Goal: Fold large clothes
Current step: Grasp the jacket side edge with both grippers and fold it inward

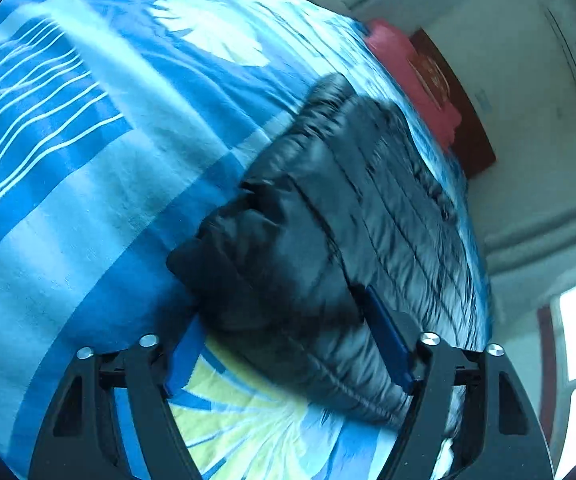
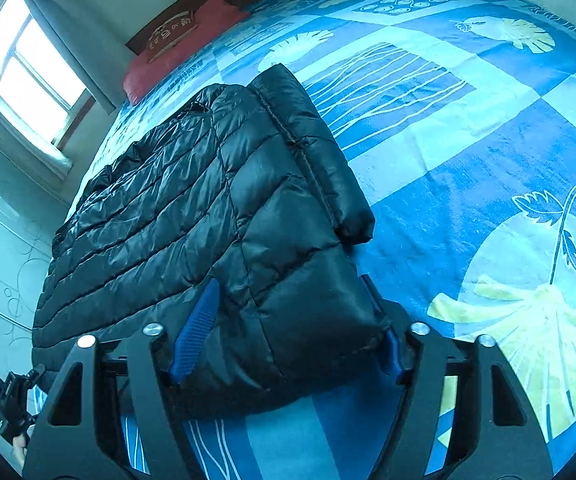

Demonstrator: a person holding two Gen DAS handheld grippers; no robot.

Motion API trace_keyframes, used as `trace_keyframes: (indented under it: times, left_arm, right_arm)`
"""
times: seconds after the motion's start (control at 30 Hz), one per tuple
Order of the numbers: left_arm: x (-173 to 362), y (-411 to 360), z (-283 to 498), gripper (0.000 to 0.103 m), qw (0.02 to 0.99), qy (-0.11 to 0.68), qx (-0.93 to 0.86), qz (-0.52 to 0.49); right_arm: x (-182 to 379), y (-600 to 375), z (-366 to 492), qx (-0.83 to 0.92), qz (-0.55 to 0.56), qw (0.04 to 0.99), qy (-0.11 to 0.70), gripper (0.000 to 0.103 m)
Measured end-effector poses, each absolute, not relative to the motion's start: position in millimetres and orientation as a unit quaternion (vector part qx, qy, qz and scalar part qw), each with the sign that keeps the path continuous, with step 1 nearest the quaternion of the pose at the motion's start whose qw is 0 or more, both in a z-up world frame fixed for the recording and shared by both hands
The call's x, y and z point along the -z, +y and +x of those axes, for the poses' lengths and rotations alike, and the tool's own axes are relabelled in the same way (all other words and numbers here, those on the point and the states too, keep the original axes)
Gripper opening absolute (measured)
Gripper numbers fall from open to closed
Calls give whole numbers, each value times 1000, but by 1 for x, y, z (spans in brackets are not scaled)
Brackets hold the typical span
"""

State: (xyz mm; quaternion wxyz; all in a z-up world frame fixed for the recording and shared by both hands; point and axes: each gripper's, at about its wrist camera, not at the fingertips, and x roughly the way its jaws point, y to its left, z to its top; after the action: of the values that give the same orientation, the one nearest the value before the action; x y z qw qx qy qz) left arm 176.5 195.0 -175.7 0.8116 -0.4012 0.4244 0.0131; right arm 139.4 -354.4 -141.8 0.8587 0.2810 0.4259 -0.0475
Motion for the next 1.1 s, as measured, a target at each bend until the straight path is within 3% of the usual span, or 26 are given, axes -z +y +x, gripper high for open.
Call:
trace_keyframes:
  times: [0.23,0.4,1.1]
  left_arm:
    - [170,189,175,39,823,415,-15,-387]
    - [164,190,168,27,830,403,0,-386]
    - [145,208,95,24,828,413,-2,-380]
  right_arm:
    - [142,-351,137,34,280,868,408,34]
    - [135,-349,131,25,283,872,399,24]
    - [121,-348,47,-3,295,859,419,19]
